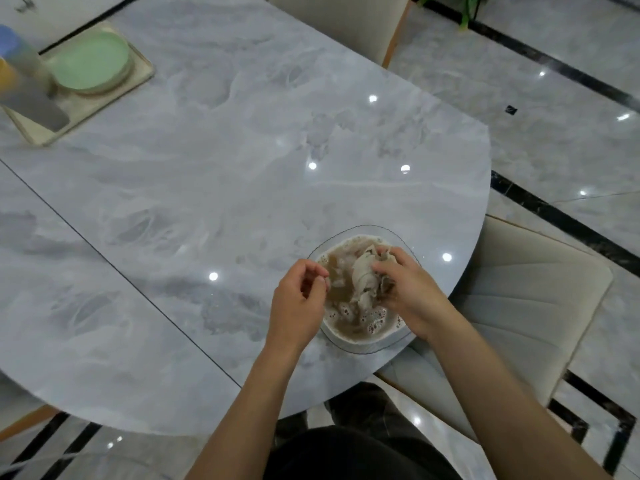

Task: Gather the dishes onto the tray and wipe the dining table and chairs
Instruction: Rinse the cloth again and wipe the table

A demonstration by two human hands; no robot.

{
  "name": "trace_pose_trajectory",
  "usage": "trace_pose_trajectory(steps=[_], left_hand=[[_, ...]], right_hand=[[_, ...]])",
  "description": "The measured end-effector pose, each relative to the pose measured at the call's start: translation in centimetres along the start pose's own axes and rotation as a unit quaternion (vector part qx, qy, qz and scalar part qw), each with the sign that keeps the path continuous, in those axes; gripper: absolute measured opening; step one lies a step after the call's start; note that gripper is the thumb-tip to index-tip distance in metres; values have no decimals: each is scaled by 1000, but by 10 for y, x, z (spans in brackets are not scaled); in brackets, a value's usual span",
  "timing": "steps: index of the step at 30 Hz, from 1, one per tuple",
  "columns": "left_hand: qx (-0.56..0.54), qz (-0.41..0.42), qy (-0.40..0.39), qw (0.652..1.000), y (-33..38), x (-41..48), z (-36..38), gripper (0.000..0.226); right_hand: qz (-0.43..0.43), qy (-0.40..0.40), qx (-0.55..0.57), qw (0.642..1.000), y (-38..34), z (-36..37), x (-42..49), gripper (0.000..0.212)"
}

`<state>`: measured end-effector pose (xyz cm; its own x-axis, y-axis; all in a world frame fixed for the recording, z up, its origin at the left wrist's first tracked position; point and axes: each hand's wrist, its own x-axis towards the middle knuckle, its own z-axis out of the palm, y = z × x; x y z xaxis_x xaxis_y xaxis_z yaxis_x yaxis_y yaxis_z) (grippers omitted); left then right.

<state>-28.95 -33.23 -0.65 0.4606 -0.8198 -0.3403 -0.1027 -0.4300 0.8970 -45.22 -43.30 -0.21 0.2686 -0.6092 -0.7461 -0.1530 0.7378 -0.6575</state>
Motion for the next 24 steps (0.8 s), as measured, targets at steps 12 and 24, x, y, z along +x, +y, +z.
trace_pose_trajectory(steps=[12,24], left_hand=[[35,10,-114,993,-1,-9,29,54],[123,23,-99,987,-5,-11,19,32]], right_hand=[[-130,-52,-334,932,-12,-1,-19,39],[-197,5,-350,916,-10,-14,-16,26]])
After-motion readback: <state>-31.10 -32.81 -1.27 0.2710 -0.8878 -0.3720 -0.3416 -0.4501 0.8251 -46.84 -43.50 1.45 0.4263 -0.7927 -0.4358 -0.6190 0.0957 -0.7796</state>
